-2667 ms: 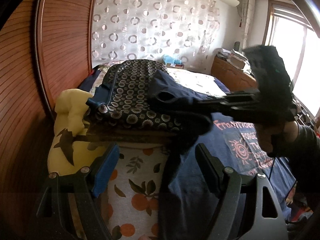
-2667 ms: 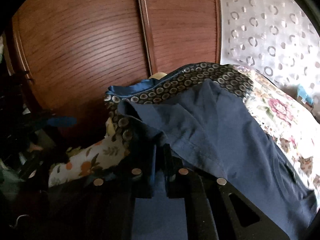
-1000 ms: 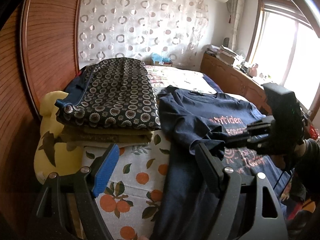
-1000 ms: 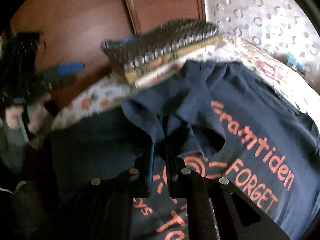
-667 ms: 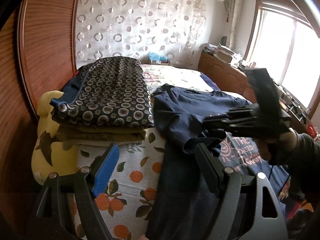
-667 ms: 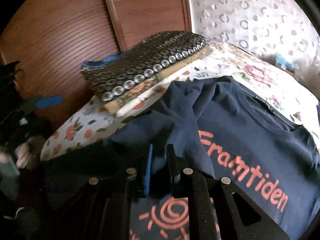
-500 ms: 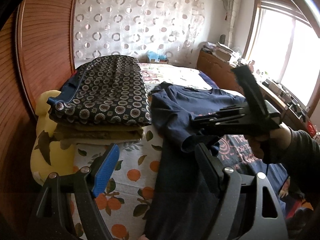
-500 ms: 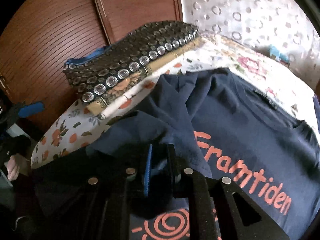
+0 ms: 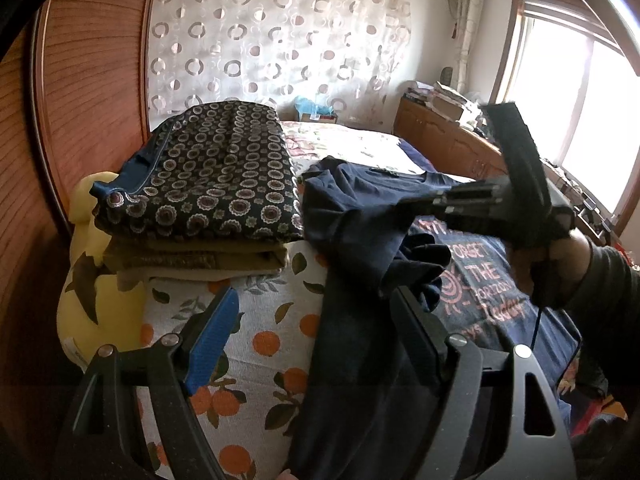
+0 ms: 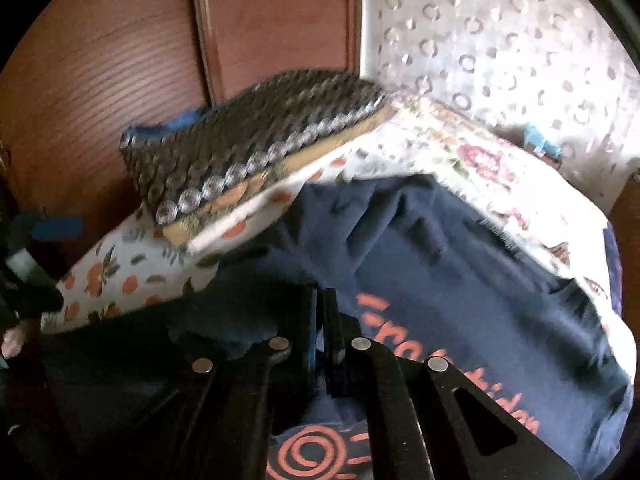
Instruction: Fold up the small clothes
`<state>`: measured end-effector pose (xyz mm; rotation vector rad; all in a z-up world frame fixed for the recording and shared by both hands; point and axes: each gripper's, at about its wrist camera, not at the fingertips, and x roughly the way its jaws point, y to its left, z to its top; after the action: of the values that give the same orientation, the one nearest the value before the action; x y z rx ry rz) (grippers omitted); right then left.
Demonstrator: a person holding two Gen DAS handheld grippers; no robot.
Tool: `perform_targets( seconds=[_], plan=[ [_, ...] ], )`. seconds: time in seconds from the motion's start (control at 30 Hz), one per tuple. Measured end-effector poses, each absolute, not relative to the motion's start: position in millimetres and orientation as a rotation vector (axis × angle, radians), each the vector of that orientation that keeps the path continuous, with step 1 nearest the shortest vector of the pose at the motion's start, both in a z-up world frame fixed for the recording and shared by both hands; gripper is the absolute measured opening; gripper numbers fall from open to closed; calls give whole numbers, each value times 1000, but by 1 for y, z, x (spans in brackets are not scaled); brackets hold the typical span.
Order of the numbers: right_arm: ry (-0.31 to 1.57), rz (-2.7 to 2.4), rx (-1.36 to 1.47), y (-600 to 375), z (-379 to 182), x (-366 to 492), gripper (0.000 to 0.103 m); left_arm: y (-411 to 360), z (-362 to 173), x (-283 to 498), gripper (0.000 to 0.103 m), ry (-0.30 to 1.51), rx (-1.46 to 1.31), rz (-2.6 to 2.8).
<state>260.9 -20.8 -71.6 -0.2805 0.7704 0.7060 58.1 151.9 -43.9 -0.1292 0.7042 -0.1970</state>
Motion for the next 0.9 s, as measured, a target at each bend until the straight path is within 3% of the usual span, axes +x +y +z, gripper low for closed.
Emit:
perform_targets(
  seconds=[0.4, 0.57, 0.9],
  plan=[
    [639, 368, -338, -67, -51, 307, 2, 143, -43, 61, 79, 704, -120, -216],
    [700, 339, -318, -83, -65, 311, 3, 136, -44, 64, 79, 711, -116, -227],
    [808, 415, -182, -145, -69, 297, 21, 112, -43, 93, 79, 736, -96, -281]
  ],
)
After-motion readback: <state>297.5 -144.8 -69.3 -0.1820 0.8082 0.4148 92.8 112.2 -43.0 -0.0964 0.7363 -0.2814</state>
